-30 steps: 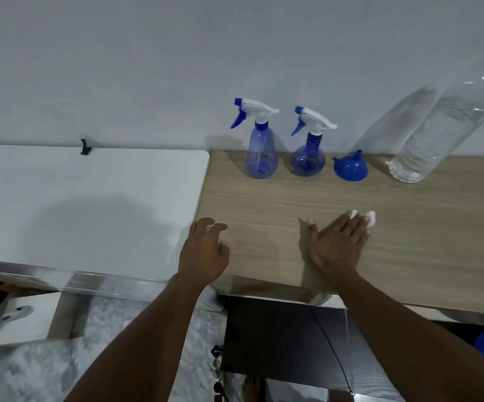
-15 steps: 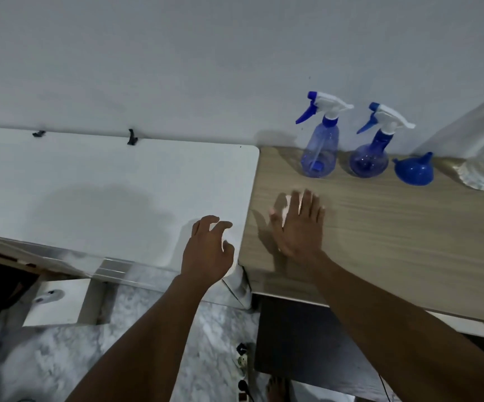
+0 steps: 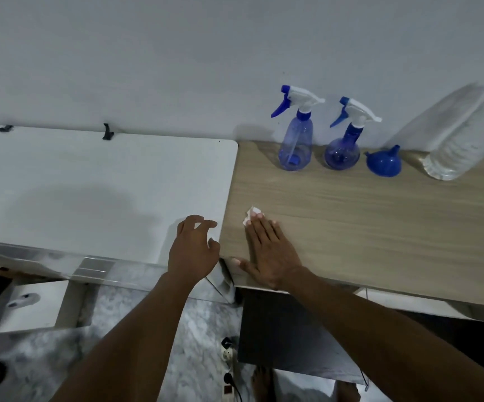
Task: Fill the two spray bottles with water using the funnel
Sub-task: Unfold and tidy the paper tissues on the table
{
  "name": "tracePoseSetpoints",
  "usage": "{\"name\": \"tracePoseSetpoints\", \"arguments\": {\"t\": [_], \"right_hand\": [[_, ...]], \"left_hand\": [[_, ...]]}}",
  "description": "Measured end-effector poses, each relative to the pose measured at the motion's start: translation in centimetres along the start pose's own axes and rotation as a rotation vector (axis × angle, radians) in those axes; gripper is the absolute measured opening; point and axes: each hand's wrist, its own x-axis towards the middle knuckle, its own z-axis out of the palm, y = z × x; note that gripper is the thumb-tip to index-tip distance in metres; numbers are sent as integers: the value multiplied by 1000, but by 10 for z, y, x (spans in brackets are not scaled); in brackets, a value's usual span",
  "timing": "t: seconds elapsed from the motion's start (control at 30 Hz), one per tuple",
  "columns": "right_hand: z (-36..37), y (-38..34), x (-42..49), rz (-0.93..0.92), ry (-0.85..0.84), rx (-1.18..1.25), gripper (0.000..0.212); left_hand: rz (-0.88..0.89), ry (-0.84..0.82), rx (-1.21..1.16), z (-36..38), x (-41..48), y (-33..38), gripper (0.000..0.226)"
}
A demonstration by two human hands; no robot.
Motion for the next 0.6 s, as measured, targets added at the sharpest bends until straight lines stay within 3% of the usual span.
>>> {"name": "tracePoseSetpoints", "arguments": {"t": [0.27,0.6], "right_hand": [[-6,58,-53,3,24,-60,101],[-36,213,-166,236,50,-85,100]], "left_hand": [[26,-47,2,27,-9,48,38],[102,-127,35,95,-21,172,40]]}}
